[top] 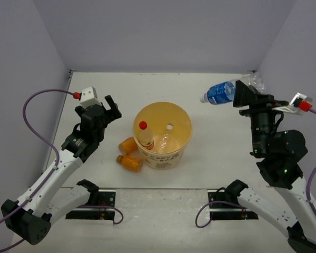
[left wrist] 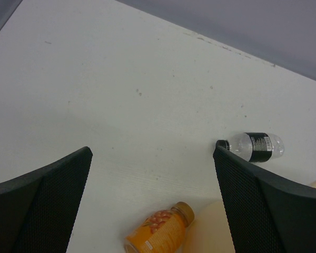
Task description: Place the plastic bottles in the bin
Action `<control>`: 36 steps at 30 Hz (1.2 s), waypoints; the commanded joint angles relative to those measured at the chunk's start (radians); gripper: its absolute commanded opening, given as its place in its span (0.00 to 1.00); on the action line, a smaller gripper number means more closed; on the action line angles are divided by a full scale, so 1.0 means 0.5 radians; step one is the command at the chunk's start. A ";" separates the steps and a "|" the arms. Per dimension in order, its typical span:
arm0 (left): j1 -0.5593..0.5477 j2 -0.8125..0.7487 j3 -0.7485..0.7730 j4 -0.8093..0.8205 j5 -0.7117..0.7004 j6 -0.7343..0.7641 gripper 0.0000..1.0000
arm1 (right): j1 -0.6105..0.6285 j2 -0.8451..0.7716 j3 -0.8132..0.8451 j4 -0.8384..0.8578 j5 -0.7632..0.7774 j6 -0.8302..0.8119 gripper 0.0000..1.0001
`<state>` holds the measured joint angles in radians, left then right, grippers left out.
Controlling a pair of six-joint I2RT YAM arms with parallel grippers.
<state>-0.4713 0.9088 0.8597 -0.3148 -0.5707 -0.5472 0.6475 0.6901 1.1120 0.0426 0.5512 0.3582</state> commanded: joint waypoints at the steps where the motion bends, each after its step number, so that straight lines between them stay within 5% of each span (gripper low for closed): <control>1: 0.015 -0.016 0.118 -0.169 0.019 -0.136 1.00 | 0.021 0.366 0.154 0.086 -0.809 -0.395 0.15; 8: 0.013 -0.094 0.044 -0.417 -0.026 -0.319 1.00 | 0.084 0.549 0.026 0.092 -1.302 -0.613 0.21; 13: 0.013 -0.119 -0.185 -0.395 0.202 -0.333 1.00 | 0.151 0.602 -0.131 0.013 -1.481 -0.748 0.30; 16: 0.010 -0.112 -0.280 -0.374 0.368 -0.340 1.00 | 0.179 0.582 -0.245 0.022 -1.486 -0.843 0.37; 20: 0.010 -0.112 -0.396 -0.338 0.444 -0.375 1.00 | 0.193 0.556 -0.343 0.065 -1.480 -0.867 0.65; 25: 0.011 -0.093 -0.400 -0.260 0.529 -0.389 1.00 | 0.193 0.548 -0.360 0.072 -1.389 -0.792 0.98; 36: 0.012 0.095 -0.407 -0.172 0.649 -0.361 1.00 | 0.157 0.544 -0.214 -0.001 -0.473 -0.421 0.99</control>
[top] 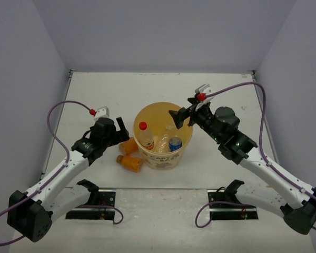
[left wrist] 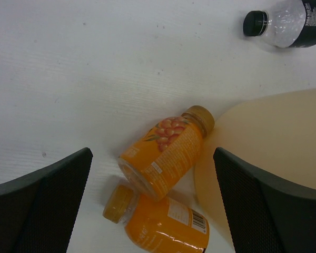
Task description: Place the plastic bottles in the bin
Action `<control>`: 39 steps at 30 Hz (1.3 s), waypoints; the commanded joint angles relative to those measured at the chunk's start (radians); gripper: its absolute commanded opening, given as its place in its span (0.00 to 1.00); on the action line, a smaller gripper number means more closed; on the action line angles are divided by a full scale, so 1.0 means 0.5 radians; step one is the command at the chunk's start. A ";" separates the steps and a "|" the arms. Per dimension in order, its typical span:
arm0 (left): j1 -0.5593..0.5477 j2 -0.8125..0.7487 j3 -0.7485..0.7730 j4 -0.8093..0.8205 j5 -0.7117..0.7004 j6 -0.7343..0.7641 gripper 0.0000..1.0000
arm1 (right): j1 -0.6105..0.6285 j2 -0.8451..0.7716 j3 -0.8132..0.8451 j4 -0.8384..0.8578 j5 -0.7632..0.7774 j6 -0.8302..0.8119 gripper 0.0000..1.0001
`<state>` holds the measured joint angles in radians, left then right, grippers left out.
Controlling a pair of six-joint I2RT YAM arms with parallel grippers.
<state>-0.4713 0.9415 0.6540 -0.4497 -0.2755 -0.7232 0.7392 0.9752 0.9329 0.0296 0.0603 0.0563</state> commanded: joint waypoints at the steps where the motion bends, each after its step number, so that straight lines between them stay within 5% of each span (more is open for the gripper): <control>1: 0.012 0.036 0.000 0.100 0.060 -0.007 1.00 | -0.051 -0.023 0.162 -0.001 0.616 0.230 0.99; 8: 0.010 0.092 -0.031 0.079 0.131 -0.019 1.00 | -0.638 0.031 0.314 -0.530 0.757 0.966 0.99; 12: 0.010 0.090 -0.072 0.052 0.127 -0.017 1.00 | -0.666 0.019 0.201 -0.553 0.943 0.909 0.99; 33: 0.007 0.519 -0.207 0.500 0.481 0.250 1.00 | -0.874 -0.052 -0.015 -0.550 0.647 0.979 0.99; 39: 0.004 0.577 -0.228 0.551 0.522 0.283 0.72 | -0.901 -0.053 -0.042 -0.567 0.646 1.026 0.99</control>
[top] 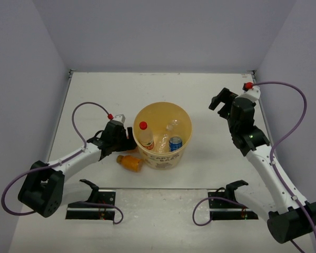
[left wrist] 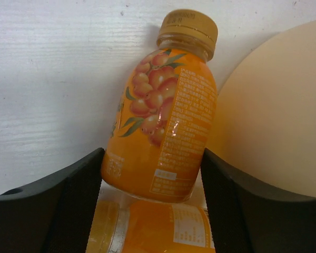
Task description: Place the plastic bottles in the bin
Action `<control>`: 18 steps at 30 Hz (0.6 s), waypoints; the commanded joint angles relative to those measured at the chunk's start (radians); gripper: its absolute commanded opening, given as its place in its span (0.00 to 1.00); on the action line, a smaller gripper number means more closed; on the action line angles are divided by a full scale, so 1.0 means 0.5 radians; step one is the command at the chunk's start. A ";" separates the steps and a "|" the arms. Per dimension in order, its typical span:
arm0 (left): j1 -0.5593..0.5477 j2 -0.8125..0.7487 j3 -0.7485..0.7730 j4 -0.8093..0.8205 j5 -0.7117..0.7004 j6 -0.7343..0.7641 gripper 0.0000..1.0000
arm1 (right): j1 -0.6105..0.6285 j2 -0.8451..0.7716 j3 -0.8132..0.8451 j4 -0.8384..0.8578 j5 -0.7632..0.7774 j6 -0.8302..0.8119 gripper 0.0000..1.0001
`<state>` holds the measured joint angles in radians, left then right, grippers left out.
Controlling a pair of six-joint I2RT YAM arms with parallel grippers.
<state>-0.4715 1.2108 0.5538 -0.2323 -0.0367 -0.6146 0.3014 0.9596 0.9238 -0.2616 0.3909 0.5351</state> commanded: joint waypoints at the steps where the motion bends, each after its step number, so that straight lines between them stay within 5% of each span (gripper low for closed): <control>1: 0.004 0.047 -0.026 0.119 0.049 0.071 0.68 | -0.031 -0.026 -0.026 0.012 -0.013 0.070 0.99; 8: 0.005 0.060 -0.007 0.131 0.061 0.067 0.45 | -0.058 -0.073 -0.069 0.008 -0.019 0.081 0.99; 15: 0.004 0.041 0.047 0.123 0.063 0.066 0.00 | -0.072 -0.081 -0.093 0.008 -0.030 0.084 0.99; 18: 0.006 -0.007 0.082 0.094 0.011 0.053 0.00 | -0.075 -0.085 -0.093 0.008 -0.042 0.085 0.99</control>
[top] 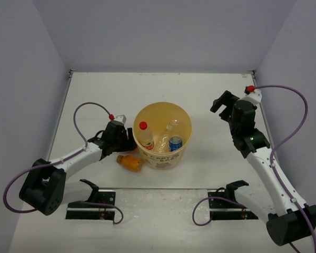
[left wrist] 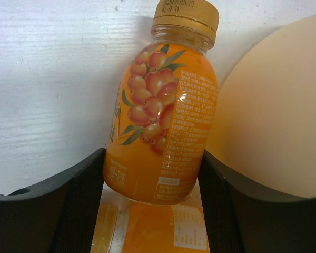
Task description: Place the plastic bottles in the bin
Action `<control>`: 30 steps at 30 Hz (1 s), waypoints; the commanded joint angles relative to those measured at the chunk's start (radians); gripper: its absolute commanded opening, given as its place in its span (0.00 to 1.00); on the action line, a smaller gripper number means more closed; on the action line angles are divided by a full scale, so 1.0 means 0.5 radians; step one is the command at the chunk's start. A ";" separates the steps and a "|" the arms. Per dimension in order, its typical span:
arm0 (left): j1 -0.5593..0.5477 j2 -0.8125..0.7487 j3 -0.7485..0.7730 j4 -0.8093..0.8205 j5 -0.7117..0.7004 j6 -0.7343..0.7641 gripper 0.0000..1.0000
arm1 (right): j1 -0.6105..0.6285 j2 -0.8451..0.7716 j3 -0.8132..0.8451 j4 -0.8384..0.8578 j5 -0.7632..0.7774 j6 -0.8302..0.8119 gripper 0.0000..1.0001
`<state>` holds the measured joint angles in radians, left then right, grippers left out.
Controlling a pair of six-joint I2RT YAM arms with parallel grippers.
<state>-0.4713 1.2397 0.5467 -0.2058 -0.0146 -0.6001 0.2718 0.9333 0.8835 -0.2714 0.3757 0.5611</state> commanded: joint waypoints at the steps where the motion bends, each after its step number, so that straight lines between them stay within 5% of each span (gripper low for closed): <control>1: 0.007 -0.094 0.106 0.033 -0.068 0.018 0.00 | -0.016 -0.036 -0.012 0.029 -0.014 0.034 0.99; 12: 0.004 -0.527 0.432 -0.265 -0.691 -0.088 0.00 | -0.019 -0.049 -0.031 0.029 -0.033 0.044 0.99; 21: -0.056 -0.618 1.060 -0.156 -0.352 0.208 0.00 | -0.022 -0.068 -0.049 0.027 -0.058 0.032 0.99; 30: -0.627 -0.327 1.289 -0.044 -0.213 0.471 0.00 | -0.022 -0.103 -0.060 0.030 -0.047 0.004 0.99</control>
<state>-0.6871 0.9939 1.1557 -0.2542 -0.1770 -0.4672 0.2669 0.9060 0.8597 -0.2770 0.3492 0.5664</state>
